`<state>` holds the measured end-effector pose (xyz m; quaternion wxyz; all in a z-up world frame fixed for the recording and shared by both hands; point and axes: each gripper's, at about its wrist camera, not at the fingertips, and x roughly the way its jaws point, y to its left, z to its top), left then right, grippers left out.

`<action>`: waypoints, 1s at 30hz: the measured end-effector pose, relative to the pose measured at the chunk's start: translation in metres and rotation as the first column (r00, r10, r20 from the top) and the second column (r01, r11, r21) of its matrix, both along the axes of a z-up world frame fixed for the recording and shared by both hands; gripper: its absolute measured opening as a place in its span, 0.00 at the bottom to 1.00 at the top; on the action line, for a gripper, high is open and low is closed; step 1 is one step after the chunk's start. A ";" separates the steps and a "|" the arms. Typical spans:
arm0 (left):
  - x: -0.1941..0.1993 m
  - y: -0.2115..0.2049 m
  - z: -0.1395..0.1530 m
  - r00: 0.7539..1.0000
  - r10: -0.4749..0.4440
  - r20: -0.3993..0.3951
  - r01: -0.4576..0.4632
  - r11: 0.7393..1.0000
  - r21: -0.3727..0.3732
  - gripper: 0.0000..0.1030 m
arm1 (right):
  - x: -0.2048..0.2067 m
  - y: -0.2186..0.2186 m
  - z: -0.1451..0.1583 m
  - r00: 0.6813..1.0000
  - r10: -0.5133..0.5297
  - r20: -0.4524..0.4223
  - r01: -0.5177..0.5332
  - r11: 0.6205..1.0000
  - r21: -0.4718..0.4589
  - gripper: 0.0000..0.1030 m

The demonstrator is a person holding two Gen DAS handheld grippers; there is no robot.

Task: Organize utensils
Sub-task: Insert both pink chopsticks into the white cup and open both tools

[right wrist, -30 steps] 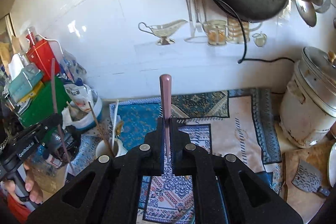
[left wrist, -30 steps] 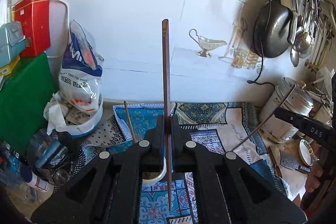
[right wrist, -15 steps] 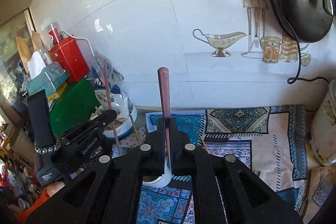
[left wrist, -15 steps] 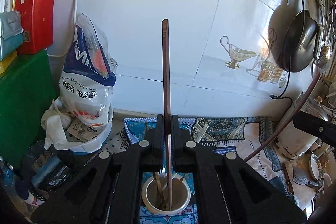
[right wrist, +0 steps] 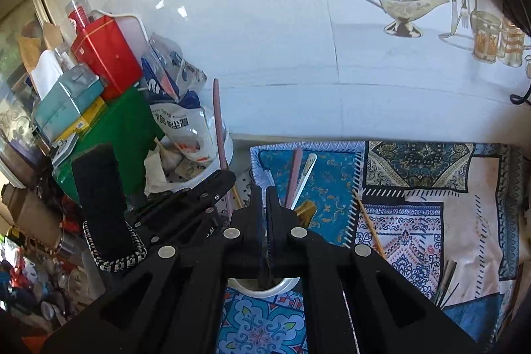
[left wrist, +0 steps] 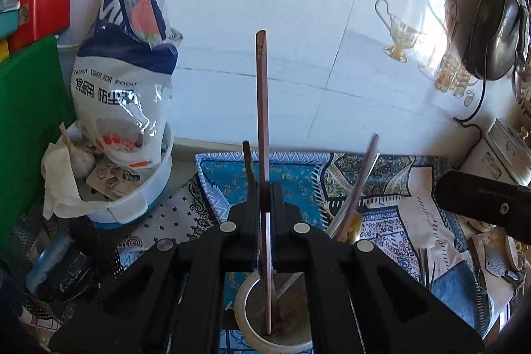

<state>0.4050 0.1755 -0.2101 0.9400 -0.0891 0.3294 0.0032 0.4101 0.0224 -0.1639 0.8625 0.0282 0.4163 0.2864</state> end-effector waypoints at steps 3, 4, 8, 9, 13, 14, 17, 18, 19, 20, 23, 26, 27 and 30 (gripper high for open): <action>-0.003 -0.002 -0.010 1.000 -0.014 -0.025 0.014 1.000 0.007 0.04 | 0.001 0.003 -0.014 0.999 0.005 -0.033 -0.006 1.000 -0.027 0.02; -0.003 -0.003 -0.013 0.999 -0.018 -0.033 0.018 1.000 0.006 0.04 | 0.001 0.003 -0.018 0.999 0.005 -0.040 -0.006 0.999 -0.038 0.02; -0.006 -0.003 -0.019 0.997 -0.031 -0.074 0.031 1.000 0.001 0.04 | -0.002 0.002 -0.025 0.999 0.007 -0.049 -0.011 0.997 -0.080 0.02; -0.007 -0.003 -0.020 0.996 -0.030 -0.088 0.030 1.000 0.002 0.04 | -0.003 0.001 -0.026 0.999 0.008 -0.050 -0.012 0.996 -0.093 0.02; -0.012 -0.005 -0.022 0.990 -0.050 -0.135 0.051 0.999 -0.001 0.04 | -0.007 -0.003 -0.030 0.998 0.008 -0.057 -0.015 0.991 -0.134 0.03; -0.014 -0.006 -0.022 0.988 -0.057 -0.145 0.058 0.998 0.004 0.04 | -0.008 -0.004 -0.032 0.998 0.009 -0.059 -0.018 0.990 -0.142 0.04; -0.021 -0.011 -0.019 0.982 -0.075 -0.174 0.082 0.996 0.031 0.04 | -0.011 -0.011 -0.033 0.997 0.010 -0.073 -0.021 0.989 -0.150 0.10; -0.024 -0.013 -0.018 0.980 -0.080 -0.183 0.089 0.995 0.041 0.04 | -0.012 -0.012 -0.032 0.997 0.010 -0.075 -0.021 0.988 -0.150 0.15; -0.027 -0.015 -0.016 0.978 -0.083 -0.191 0.094 0.994 0.047 0.04 | -0.014 -0.015 -0.032 0.997 0.008 -0.074 -0.019 0.989 -0.150 0.17; -0.031 -0.016 -0.014 0.977 -0.086 -0.197 0.097 0.994 0.048 0.04 | -0.016 -0.019 -0.030 0.997 0.005 -0.072 -0.016 0.989 -0.150 0.20; -0.043 -0.020 -0.003 0.972 -0.103 -0.210 0.114 0.992 0.044 0.05 | -0.022 -0.028 -0.024 0.998 0.000 -0.061 -0.009 0.989 -0.147 0.21; -0.054 -0.028 0.013 0.973 -0.108 -0.205 0.123 0.991 0.061 0.17 | -0.029 -0.040 -0.015 0.999 -0.007 -0.037 0.001 0.990 -0.143 0.26; -0.058 -0.031 0.019 0.974 -0.109 -0.198 0.124 0.990 0.066 0.21 | -0.032 -0.045 -0.011 1.000 -0.012 -0.026 0.008 0.990 -0.139 0.29; -0.069 -0.040 0.036 0.979 -0.111 -0.172 0.125 0.989 0.073 0.39 | -0.040 -0.060 -0.002 1.000 -0.029 0.003 0.029 0.991 -0.130 0.35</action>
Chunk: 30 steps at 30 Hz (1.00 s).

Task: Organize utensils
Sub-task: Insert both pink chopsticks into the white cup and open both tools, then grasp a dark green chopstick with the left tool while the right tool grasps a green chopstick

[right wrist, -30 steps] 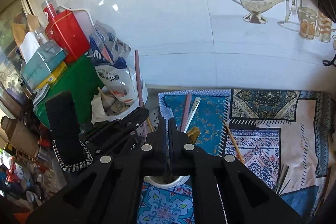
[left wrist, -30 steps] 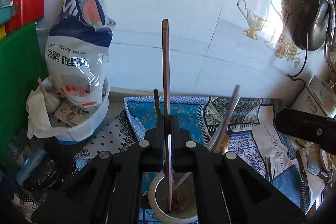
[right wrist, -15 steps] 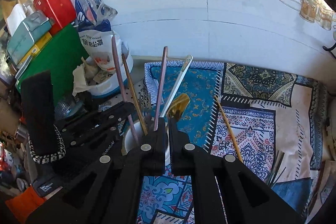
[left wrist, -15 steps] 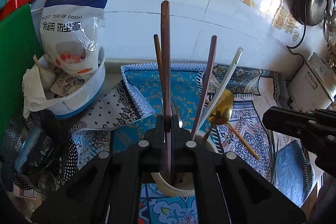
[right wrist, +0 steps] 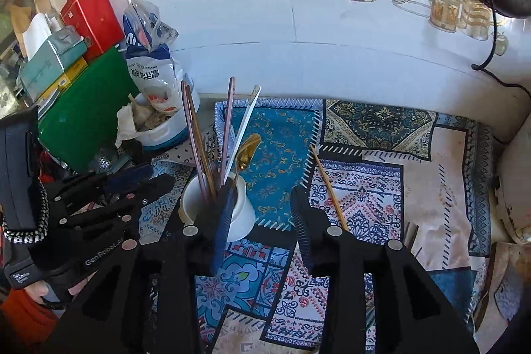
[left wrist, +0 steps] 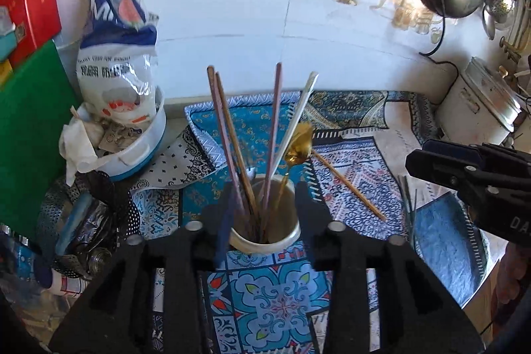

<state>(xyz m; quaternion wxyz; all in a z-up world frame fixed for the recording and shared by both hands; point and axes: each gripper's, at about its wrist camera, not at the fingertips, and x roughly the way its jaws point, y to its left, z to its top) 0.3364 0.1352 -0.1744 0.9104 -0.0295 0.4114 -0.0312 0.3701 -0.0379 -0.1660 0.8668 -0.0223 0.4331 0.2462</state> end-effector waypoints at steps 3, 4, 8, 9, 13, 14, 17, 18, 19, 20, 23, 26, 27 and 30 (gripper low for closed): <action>-0.007 -0.012 0.014 1.000 -0.010 0.013 0.010 1.000 -0.012 0.52 | -0.006 -0.018 0.007 0.999 -0.023 0.026 0.023 1.000 -0.002 0.38; -0.009 -0.016 0.018 1.000 -0.014 0.017 0.014 1.000 -0.016 0.56 | -0.007 -0.025 0.008 0.999 -0.030 0.031 0.030 1.000 -0.001 0.38; -0.015 -0.039 0.028 0.999 -0.035 0.036 0.036 0.999 -0.014 0.65 | -0.014 -0.052 0.010 0.997 -0.065 0.044 0.066 0.998 -0.007 0.39; -0.014 -0.046 0.029 0.998 -0.043 0.036 0.043 0.999 -0.010 0.65 | -0.015 -0.060 0.010 0.996 -0.079 0.047 0.079 0.997 -0.011 0.39; -0.009 -0.076 0.020 0.997 -0.081 0.013 0.081 0.997 -0.005 0.66 | -0.019 -0.093 0.004 0.991 -0.127 0.035 0.128 0.992 -0.018 0.39; -0.007 -0.083 0.017 0.996 -0.091 0.004 0.091 0.996 -0.005 0.66 | -0.020 -0.102 0.002 0.990 -0.141 0.031 0.142 0.990 -0.022 0.39; 0.000 -0.107 0.003 0.992 -0.124 -0.032 0.124 0.992 -0.006 0.66 | -0.023 -0.130 -0.008 0.982 -0.189 0.008 0.189 0.981 -0.033 0.39; 0.003 -0.115 -0.003 0.990 -0.136 -0.047 0.136 0.991 -0.007 0.66 | -0.024 -0.141 -0.013 0.978 -0.209 -0.003 0.209 0.977 -0.039 0.39; 0.006 -0.124 -0.010 0.987 -0.147 -0.065 0.147 0.989 -0.007 0.66 | -0.024 -0.151 -0.017 0.974 -0.227 -0.012 0.226 0.973 -0.048 0.39; 0.008 -0.132 -0.016 0.984 -0.156 -0.082 0.155 0.988 -0.007 0.66 | -0.025 -0.159 -0.022 0.970 -0.243 -0.022 0.241 0.969 -0.057 0.39; 0.016 -0.156 -0.039 0.973 -0.185 -0.140 0.186 0.983 -0.010 0.66 | -0.025 -0.188 -0.040 0.953 -0.294 -0.066 0.289 0.954 -0.080 0.39; 0.023 -0.179 -0.065 0.956 -0.210 -0.203 0.214 0.977 -0.001 0.66 | -0.028 -0.209 -0.057 0.938 -0.330 -0.105 0.321 0.942 -0.095 0.39; 0.025 -0.186 -0.074 0.950 -0.217 -0.225 0.223 0.975 0.000 0.66 | -0.029 -0.216 -0.062 0.932 -0.342 -0.118 0.332 0.938 -0.099 0.39; 0.030 -0.206 -0.100 0.926 -0.242 -0.290 0.252 0.968 -0.002 0.66 | -0.031 -0.232 -0.076 0.917 -0.368 -0.153 0.356 0.929 -0.103 0.39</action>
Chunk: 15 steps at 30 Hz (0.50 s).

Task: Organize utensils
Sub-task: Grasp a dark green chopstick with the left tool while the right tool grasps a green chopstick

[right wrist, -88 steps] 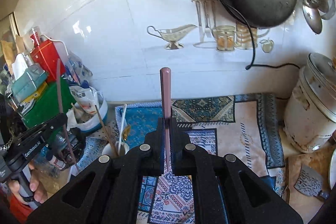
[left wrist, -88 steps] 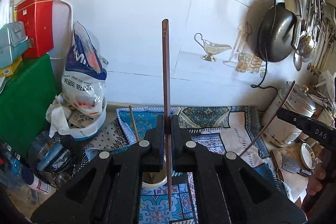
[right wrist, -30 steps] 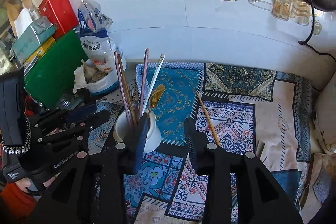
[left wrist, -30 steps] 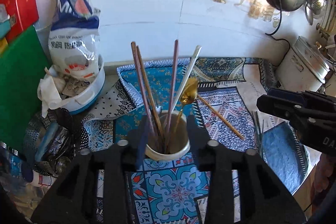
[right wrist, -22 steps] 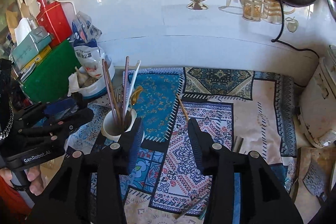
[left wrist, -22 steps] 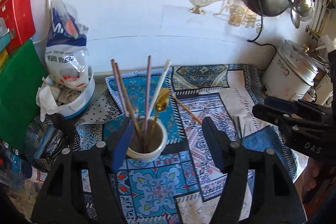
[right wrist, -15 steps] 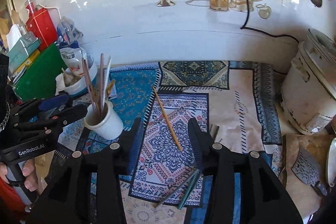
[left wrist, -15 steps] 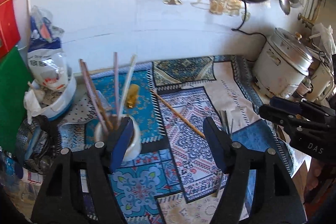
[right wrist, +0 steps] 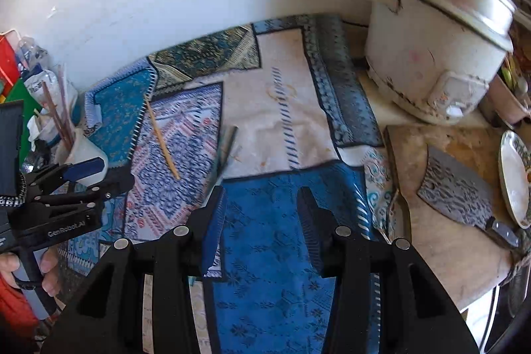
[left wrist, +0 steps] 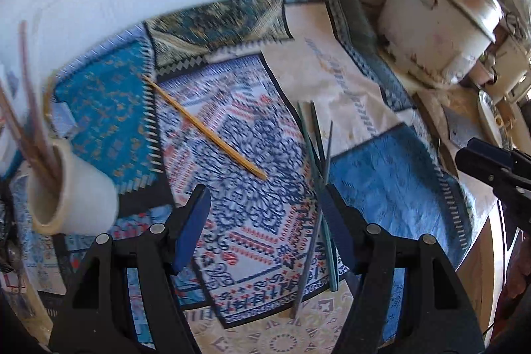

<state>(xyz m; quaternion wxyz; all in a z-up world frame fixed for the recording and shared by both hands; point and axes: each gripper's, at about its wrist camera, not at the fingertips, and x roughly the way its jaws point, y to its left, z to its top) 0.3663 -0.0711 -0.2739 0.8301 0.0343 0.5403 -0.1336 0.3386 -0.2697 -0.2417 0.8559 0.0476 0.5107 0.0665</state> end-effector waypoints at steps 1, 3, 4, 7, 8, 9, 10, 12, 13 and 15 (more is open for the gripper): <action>0.001 -0.005 -0.007 1.000 -0.011 -0.016 0.011 1.000 0.004 0.66 | -0.001 -0.005 -0.004 1.000 -0.010 -0.012 0.010 1.000 0.006 0.39; 0.003 -0.018 -0.020 0.998 -0.040 -0.044 0.041 0.999 0.021 0.66 | -0.003 -0.011 -0.011 0.999 -0.022 -0.030 0.023 1.000 0.016 0.39; 0.004 -0.025 -0.025 0.997 -0.055 -0.057 0.057 0.998 0.031 0.66 | -0.003 -0.014 -0.014 0.999 -0.027 -0.037 0.028 0.999 0.020 0.39; 0.007 -0.041 -0.039 0.992 -0.088 -0.088 0.092 0.995 0.046 0.65 | -0.004 -0.019 -0.022 0.998 -0.038 -0.053 0.040 0.999 0.037 0.39; 0.008 -0.045 -0.043 0.990 -0.100 -0.097 0.105 0.993 0.048 0.62 | -0.005 -0.021 -0.024 0.998 -0.040 -0.058 0.043 0.998 0.042 0.39; 0.010 -0.049 -0.047 0.988 -0.111 -0.107 0.117 0.992 0.050 0.60 | -0.005 -0.023 -0.026 0.997 -0.043 -0.063 0.046 0.998 0.047 0.39; 0.011 -0.054 -0.051 0.986 -0.120 -0.119 0.127 0.990 0.057 0.56 | -0.006 -0.024 -0.028 0.997 -0.046 -0.068 0.049 0.997 0.052 0.39; 0.014 -0.062 -0.059 0.982 -0.136 -0.134 0.146 0.987 0.069 0.48 | -0.006 -0.028 -0.033 0.996 -0.050 -0.080 0.055 0.996 0.063 0.39; 0.015 -0.064 -0.062 0.980 -0.142 -0.142 0.153 0.985 0.074 0.42 | -0.007 -0.028 -0.034 0.995 -0.052 -0.085 0.057 0.996 0.066 0.39; 0.017 -0.069 -0.067 0.976 -0.152 -0.157 0.165 0.983 0.074 0.36 | -0.007 -0.030 -0.037 0.994 -0.052 -0.094 0.059 0.996 0.068 0.39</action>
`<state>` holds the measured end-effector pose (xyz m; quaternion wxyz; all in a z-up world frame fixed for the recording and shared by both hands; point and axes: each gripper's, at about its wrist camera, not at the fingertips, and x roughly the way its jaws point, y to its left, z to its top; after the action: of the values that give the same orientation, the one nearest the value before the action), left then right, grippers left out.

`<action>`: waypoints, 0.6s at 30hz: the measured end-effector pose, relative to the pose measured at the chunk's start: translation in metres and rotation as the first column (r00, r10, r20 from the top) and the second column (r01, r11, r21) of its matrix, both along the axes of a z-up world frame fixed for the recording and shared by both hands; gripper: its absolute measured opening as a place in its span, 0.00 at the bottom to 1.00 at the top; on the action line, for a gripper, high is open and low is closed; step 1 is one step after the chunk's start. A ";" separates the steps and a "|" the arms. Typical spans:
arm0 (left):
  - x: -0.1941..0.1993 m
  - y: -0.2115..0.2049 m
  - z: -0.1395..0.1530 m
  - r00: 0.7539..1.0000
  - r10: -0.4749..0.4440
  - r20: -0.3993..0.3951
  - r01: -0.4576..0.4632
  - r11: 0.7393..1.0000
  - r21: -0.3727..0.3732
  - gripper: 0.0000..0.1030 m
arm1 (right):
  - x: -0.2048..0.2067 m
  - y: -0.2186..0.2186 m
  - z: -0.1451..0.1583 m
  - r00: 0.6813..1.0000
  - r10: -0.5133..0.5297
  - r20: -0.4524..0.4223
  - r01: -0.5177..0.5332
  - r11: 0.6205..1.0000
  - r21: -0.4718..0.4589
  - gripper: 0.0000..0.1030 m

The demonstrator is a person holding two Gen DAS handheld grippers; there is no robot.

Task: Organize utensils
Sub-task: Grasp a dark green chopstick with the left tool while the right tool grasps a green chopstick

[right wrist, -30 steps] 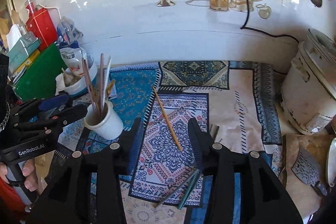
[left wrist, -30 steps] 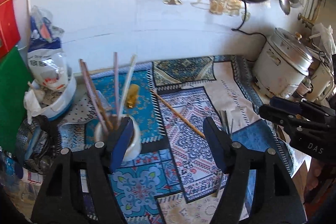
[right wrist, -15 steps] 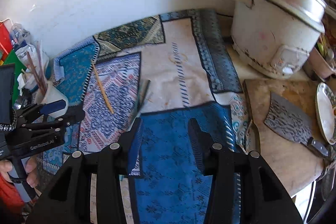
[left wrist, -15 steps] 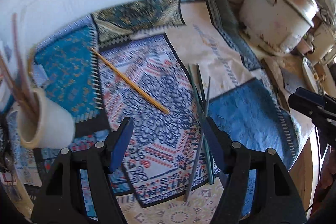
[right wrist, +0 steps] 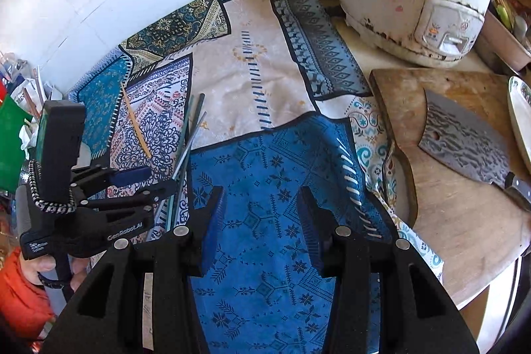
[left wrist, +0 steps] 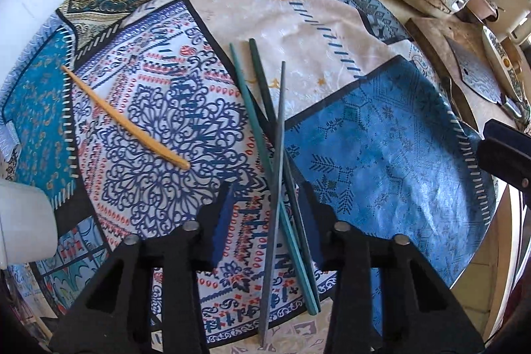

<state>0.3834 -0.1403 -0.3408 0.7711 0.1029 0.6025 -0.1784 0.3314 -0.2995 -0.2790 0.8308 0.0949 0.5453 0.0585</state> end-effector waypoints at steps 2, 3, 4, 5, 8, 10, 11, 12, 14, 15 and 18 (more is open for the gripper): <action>0.002 -0.003 -0.004 1.000 -0.004 -0.009 0.004 1.000 0.001 0.31 | -0.001 -0.001 -0.003 1.000 0.000 -0.006 0.000 1.000 -0.001 0.39; 0.003 -0.004 -0.006 1.000 -0.004 -0.015 0.004 1.000 0.001 0.29 | -0.001 -0.001 -0.004 1.000 0.000 -0.010 0.000 1.000 -0.001 0.39; 0.005 -0.005 -0.007 1.000 -0.003 -0.024 0.002 1.000 -0.004 0.27 | -0.001 -0.002 -0.005 1.000 0.001 -0.013 -0.001 1.000 0.000 0.39; 0.006 -0.004 -0.008 0.999 0.001 -0.036 -0.002 1.000 -0.021 0.24 | -0.001 -0.001 -0.006 1.000 0.001 -0.016 -0.001 1.000 0.001 0.39; 0.011 -0.003 -0.009 0.997 0.010 -0.071 -0.014 0.998 -0.067 0.09 | 0.001 0.000 -0.009 1.000 0.006 -0.023 -0.006 1.000 0.000 0.39; 0.013 -0.002 -0.008 0.997 0.013 -0.079 -0.020 0.996 -0.084 0.05 | 0.004 0.002 -0.010 1.000 0.011 -0.026 -0.011 1.000 0.001 0.39; 0.013 -0.001 -0.007 0.997 0.012 -0.077 -0.019 0.996 -0.087 0.04 | 0.006 0.004 -0.011 1.000 0.015 -0.027 -0.015 1.000 0.002 0.39; 0.012 0.000 -0.005 0.997 0.012 -0.073 -0.018 0.996 -0.089 0.04 | 0.008 0.006 -0.012 0.999 0.020 -0.029 -0.020 1.000 0.003 0.39; 0.011 0.008 0.001 0.998 0.013 -0.067 -0.019 0.995 -0.099 0.03 | 0.012 0.012 -0.013 0.999 0.032 -0.030 -0.032 0.999 0.006 0.39; 0.010 0.011 0.003 0.998 0.017 -0.065 -0.024 0.994 -0.106 0.03 | 0.014 0.016 -0.014 0.999 0.042 -0.032 -0.042 0.999 0.007 0.39; 0.009 0.025 0.011 0.997 0.046 -0.054 -0.053 0.990 -0.130 0.03 | 0.023 0.028 -0.018 0.997 0.069 -0.039 -0.069 0.998 0.015 0.39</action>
<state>0.3920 -0.1149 -0.3298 0.7649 0.0325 0.6111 -0.2009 0.3542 -0.2715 -0.2968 0.8166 0.0830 0.5642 0.0891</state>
